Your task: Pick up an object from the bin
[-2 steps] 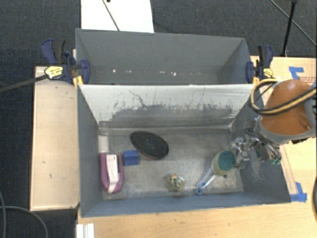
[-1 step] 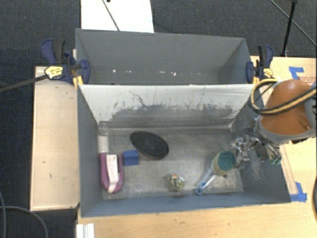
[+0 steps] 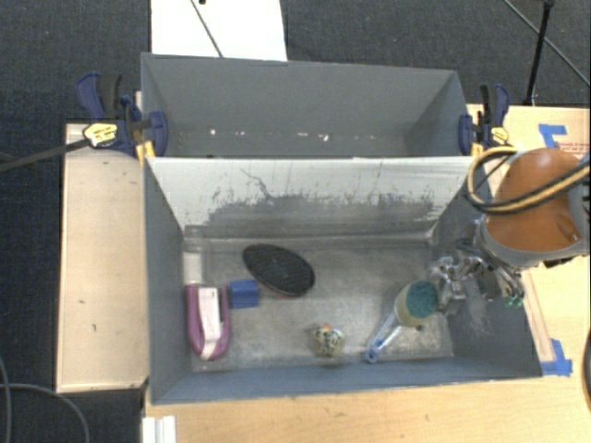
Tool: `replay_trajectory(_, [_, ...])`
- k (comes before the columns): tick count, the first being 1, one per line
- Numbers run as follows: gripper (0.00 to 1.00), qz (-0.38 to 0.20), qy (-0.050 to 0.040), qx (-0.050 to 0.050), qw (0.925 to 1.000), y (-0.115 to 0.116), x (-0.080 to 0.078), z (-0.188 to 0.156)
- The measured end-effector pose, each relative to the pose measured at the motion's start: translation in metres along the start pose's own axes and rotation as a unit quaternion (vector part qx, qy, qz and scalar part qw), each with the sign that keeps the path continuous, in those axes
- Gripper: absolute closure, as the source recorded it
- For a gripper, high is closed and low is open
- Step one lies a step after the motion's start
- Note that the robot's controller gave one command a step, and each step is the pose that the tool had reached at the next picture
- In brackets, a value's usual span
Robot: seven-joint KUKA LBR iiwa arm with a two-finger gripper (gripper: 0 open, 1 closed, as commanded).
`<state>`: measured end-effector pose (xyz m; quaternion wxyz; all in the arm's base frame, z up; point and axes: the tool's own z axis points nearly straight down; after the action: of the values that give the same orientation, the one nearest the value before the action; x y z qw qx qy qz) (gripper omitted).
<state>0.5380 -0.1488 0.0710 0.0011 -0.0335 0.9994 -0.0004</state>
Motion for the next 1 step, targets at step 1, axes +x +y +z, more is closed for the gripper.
replay_trajectory(1, [1.0,-0.007,-0.0058,0.002,1.0,0.0082,-0.0214,-0.2441])
